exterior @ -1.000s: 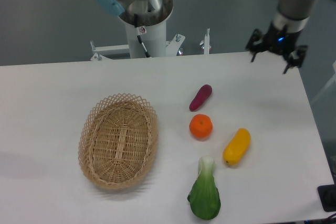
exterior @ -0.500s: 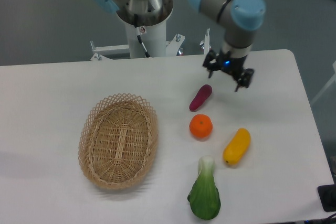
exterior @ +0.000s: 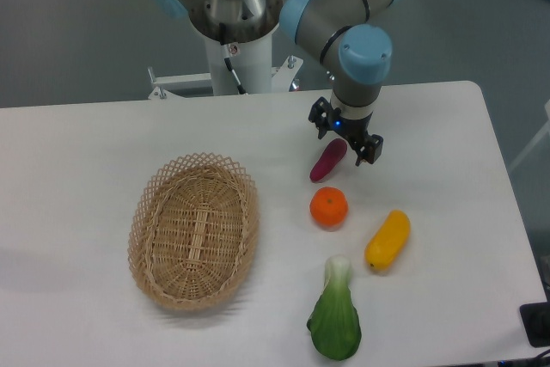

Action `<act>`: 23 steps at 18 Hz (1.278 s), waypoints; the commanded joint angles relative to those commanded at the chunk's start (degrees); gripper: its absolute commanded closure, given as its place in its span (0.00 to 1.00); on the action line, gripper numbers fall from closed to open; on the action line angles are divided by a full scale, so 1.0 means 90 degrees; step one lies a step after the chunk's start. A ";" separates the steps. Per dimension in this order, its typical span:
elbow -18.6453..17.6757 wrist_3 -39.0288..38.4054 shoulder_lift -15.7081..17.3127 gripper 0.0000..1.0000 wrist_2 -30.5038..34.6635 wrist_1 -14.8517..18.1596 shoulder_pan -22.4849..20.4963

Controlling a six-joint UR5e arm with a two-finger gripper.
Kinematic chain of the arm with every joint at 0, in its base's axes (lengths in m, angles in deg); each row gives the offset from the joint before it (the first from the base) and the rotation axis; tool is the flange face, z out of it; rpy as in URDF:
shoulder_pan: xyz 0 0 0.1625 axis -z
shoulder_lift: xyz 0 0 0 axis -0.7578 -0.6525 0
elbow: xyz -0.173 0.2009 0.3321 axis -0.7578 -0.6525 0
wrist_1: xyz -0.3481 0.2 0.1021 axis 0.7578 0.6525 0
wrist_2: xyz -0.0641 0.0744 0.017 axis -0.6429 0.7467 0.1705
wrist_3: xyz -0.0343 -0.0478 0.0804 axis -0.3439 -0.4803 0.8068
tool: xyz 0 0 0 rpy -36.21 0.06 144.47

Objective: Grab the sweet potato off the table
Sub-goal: 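Lower the gripper around the purple sweet potato and close it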

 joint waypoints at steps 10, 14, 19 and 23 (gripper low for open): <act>-0.0117 -0.0098 -0.0439 0.00 0.0781 -0.0332 0.0439; -0.0166 -0.0098 -0.0469 0.00 0.0791 -0.0371 0.0488; -0.0234 -0.0107 -0.0469 0.08 0.0801 -0.0371 0.0488; -0.0215 -0.0381 -0.0449 0.50 0.0781 -0.0371 0.0479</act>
